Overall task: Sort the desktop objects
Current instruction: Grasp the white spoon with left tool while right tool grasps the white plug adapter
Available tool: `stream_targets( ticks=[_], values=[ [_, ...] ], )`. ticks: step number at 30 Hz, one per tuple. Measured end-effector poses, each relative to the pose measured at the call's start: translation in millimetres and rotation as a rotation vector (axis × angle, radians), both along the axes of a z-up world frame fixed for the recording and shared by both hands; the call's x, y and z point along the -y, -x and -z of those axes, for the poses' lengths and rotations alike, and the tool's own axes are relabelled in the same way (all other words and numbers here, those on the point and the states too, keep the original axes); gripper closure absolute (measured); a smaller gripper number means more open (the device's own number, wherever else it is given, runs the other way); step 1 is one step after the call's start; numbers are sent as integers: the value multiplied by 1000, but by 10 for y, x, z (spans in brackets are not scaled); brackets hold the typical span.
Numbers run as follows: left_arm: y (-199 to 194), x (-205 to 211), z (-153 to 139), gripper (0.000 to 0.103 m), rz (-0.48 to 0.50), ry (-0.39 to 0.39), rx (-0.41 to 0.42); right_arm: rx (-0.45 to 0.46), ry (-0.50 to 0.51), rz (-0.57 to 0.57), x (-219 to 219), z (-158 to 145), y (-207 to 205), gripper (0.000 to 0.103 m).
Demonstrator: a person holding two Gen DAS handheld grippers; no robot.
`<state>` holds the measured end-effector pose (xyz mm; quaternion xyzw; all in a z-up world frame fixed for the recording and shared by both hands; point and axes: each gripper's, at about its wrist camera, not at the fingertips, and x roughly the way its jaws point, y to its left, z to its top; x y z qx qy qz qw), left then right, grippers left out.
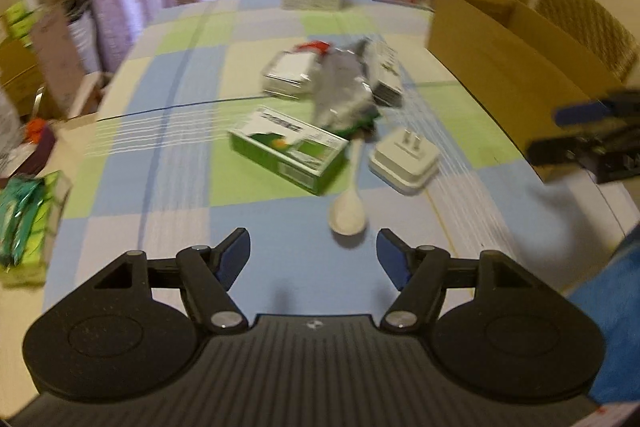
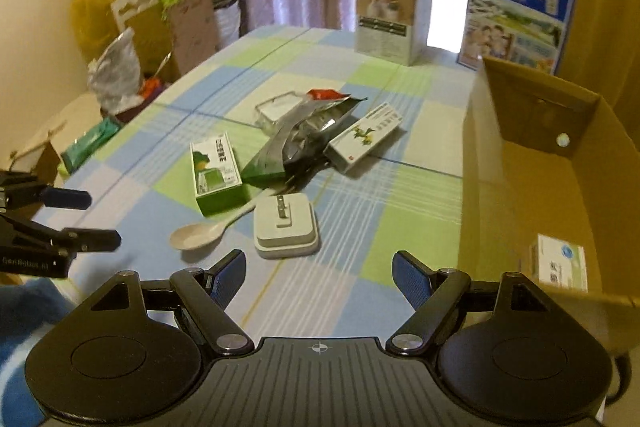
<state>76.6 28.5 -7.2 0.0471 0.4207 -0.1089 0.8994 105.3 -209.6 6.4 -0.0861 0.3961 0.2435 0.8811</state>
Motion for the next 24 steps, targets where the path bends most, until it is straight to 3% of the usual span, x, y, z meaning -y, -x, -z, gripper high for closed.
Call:
stream_targets(
  ticks=[10, 13, 16, 24],
  values=[
    [-302, 148, 199, 40, 170, -55, -38, -64, 50, -64, -287, 372, -391, 26],
    [-396, 162, 261, 40, 198, -66, -46, -88, 37, -78, -370, 479, -512, 26],
    [-487, 192, 337, 48, 228, -71, -58, -110, 38, -91, -456, 608, -619, 26],
    [-677, 294, 571, 49, 290, -94, -88, -143, 57, -132, -604, 880, -786, 26]
  ],
)
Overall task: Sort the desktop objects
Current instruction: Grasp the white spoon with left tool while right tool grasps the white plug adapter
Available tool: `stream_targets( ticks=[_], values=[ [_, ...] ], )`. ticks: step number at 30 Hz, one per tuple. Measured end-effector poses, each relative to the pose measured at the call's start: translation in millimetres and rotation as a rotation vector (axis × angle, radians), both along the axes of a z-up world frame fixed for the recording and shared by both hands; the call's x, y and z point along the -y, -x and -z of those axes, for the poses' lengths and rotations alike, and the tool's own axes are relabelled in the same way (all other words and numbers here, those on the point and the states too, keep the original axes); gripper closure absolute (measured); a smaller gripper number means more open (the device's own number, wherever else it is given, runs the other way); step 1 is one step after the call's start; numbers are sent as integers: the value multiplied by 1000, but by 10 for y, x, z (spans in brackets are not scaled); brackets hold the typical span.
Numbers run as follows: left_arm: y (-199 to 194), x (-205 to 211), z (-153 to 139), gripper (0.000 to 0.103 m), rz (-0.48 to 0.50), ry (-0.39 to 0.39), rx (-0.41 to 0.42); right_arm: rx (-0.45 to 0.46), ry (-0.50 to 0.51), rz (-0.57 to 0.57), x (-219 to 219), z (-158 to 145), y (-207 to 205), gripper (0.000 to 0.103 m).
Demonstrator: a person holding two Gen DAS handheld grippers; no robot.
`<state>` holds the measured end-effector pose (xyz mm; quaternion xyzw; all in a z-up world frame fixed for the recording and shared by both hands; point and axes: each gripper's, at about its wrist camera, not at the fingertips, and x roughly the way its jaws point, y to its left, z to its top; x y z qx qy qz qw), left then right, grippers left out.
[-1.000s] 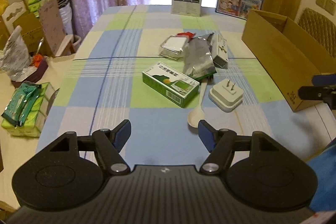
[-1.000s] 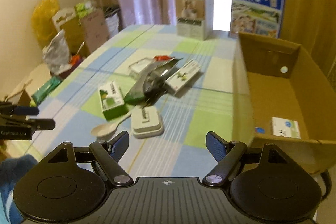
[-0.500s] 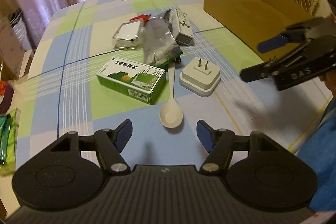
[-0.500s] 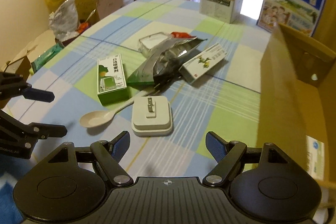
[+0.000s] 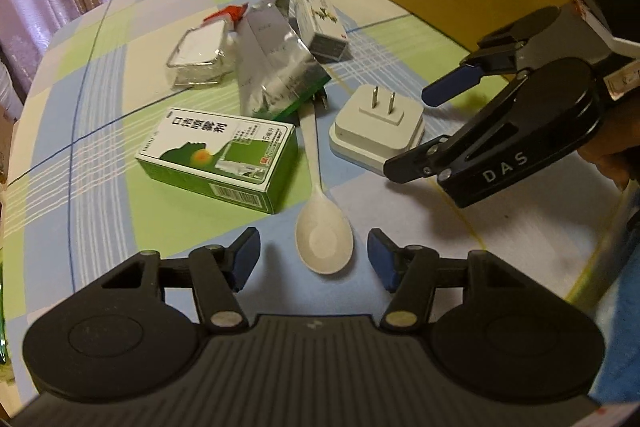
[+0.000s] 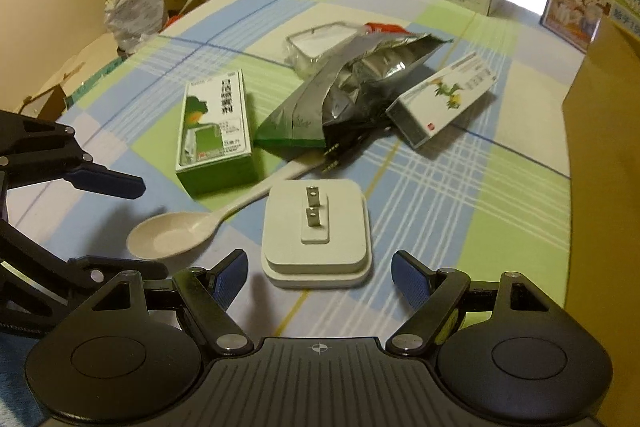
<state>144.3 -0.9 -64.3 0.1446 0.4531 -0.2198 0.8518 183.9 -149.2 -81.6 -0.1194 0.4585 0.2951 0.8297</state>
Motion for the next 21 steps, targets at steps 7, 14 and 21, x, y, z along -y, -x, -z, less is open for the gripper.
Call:
stream_targets(
  ticks=[7, 14, 21],
  values=[
    [-81, 38, 117, 68, 19, -13, -8, 7, 7, -8, -45, 101, -76, 31],
    [-115, 53, 115, 77, 14, 2, -13, 28, 25, 0, -67, 98, -69, 41],
    [-27, 131, -8, 77, 35, -15, -28, -30, -28, 161, 292, -17, 46, 42]
  ],
)
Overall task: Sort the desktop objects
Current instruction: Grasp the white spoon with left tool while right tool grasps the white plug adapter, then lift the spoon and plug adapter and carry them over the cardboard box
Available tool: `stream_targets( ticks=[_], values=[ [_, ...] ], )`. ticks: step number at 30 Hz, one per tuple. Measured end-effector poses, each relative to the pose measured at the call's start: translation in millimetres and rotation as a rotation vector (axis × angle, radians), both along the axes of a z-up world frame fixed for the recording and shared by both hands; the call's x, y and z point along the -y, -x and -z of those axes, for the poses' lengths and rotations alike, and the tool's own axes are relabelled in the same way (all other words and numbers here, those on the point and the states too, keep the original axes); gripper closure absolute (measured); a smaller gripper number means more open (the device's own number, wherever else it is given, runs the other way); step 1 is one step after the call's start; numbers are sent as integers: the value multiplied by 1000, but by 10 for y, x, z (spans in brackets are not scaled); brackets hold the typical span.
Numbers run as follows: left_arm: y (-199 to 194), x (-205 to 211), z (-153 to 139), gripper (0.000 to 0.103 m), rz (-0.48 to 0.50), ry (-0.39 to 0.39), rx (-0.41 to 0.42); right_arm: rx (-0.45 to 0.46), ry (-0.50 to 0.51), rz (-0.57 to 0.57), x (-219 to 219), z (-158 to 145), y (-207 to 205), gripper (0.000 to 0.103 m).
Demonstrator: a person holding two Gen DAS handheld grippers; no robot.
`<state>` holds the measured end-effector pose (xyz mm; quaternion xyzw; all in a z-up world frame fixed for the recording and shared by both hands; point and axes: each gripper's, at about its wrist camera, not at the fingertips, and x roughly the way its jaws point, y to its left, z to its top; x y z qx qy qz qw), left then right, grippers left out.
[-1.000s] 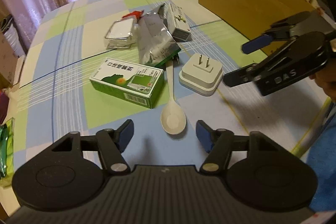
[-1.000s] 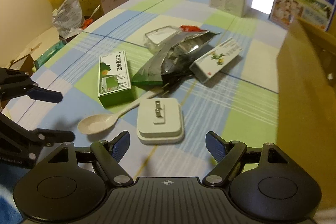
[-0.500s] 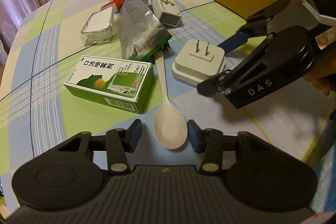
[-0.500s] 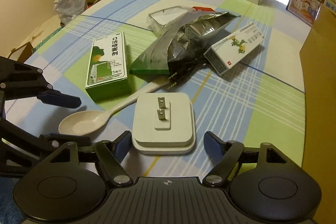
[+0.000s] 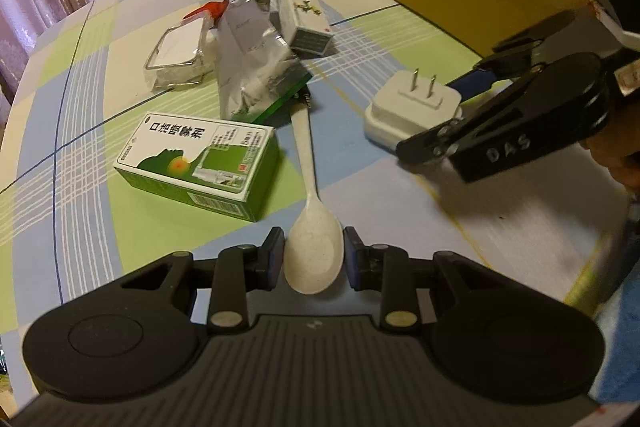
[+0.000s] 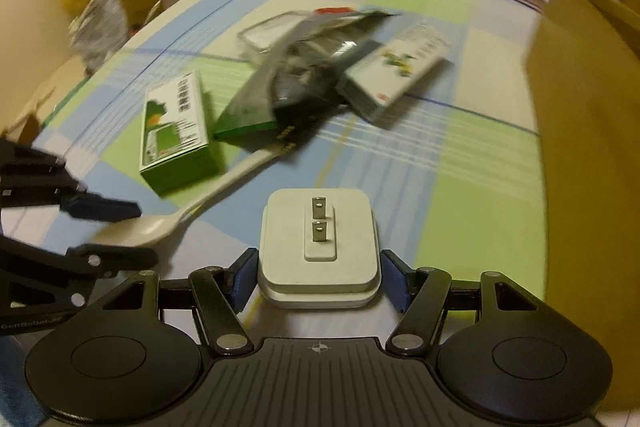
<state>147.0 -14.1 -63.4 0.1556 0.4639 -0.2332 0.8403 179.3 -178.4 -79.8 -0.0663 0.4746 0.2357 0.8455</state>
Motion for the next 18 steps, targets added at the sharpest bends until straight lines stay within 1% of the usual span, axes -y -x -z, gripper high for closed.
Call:
stream_targets(
  ticks=[3, 7, 10, 15, 18],
  values=[
    [82, 42, -67, 77, 15, -4, -2, 8, -27, 52, 114, -91, 83, 42],
    [215, 69, -159, 77, 38, 1, 1, 20, -36, 89, 187, -144, 165, 42],
    [298, 58, -219, 77, 37, 12, 9, 33, -40, 106, 210, -171, 187, 42],
    [322, 25, -197, 77, 22, 19, -5, 38, -29, 101, 194, -154, 201, 42],
    [261, 39, -132, 77, 18, 9, -43, 36, -17, 96, 182, -121, 202, 42]
  ],
)
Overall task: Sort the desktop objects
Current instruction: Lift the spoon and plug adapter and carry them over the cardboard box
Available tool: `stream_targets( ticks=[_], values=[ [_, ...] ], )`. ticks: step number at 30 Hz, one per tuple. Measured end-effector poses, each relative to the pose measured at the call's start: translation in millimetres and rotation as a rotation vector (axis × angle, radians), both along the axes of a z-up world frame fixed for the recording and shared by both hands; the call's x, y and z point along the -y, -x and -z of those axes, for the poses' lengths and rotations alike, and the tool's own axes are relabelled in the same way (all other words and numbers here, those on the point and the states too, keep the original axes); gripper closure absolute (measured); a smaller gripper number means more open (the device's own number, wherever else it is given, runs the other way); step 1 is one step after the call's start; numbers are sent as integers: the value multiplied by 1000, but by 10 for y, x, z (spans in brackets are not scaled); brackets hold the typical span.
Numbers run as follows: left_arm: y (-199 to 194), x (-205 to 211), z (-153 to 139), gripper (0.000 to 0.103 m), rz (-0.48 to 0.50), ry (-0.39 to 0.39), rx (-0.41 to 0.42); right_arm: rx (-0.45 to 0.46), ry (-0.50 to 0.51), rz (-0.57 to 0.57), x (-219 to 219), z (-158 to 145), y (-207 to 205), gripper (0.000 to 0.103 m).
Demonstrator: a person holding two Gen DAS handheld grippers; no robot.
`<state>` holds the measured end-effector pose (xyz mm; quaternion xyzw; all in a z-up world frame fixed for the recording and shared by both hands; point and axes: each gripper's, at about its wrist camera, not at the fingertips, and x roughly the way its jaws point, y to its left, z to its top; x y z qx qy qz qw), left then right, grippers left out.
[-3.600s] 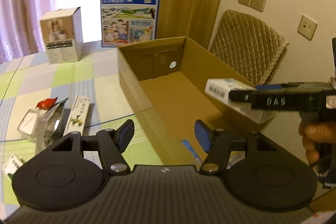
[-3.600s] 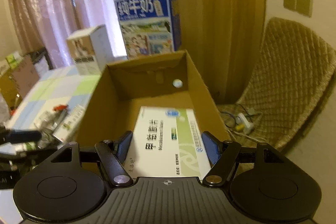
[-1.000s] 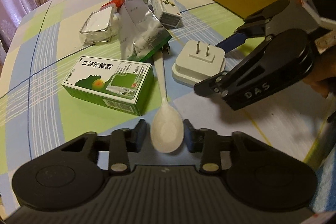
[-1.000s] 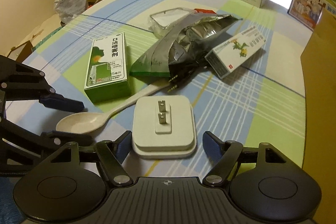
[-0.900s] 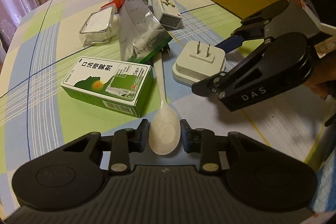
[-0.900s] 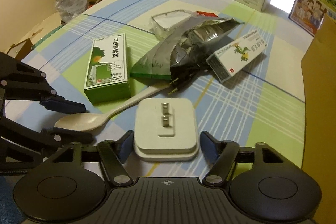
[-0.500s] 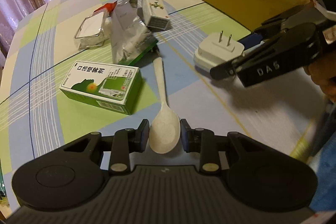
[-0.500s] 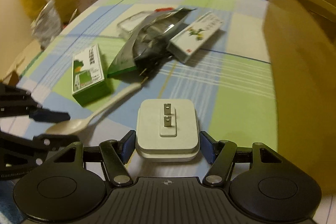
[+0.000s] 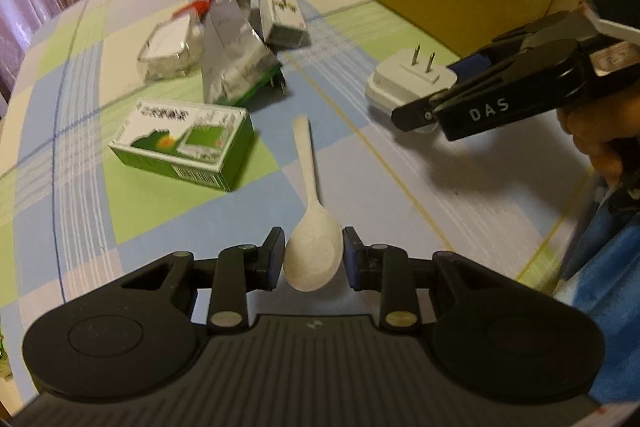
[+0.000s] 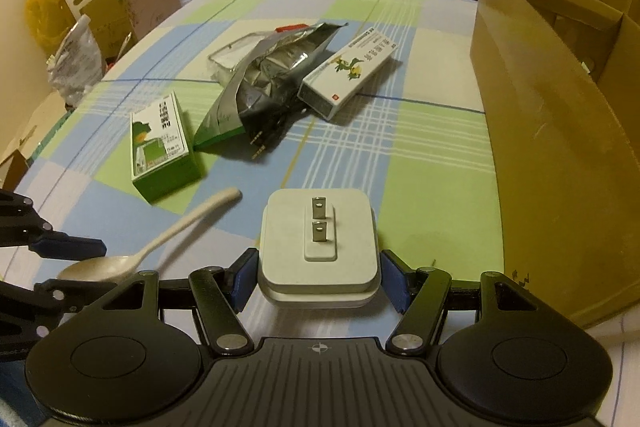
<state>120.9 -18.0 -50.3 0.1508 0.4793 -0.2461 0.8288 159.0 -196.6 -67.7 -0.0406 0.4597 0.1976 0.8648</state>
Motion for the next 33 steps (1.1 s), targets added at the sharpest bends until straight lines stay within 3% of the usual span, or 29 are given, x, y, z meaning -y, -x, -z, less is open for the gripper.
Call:
stream_targets(
  ticks=[9, 17, 18, 25, 33],
  values=[
    [-54, 25, 109, 71, 4, -42, -62, -12, -13, 7, 20, 42, -38, 42],
    [-105, 26, 166, 72, -8, -43, -111, -12, -17, 5, 12, 43, -38, 42],
    [-108, 23, 164, 75, -13, -42, -110, -12, -17, 5, 11, 42, -38, 42],
    [-55, 60, 101, 76, 4, -51, -67, 5, -19, 13, 26, 15, -29, 42],
    [50, 7, -151, 76, -46, 2, 2, 64, -57, 54, 107, -127, -3, 42]
  ],
)
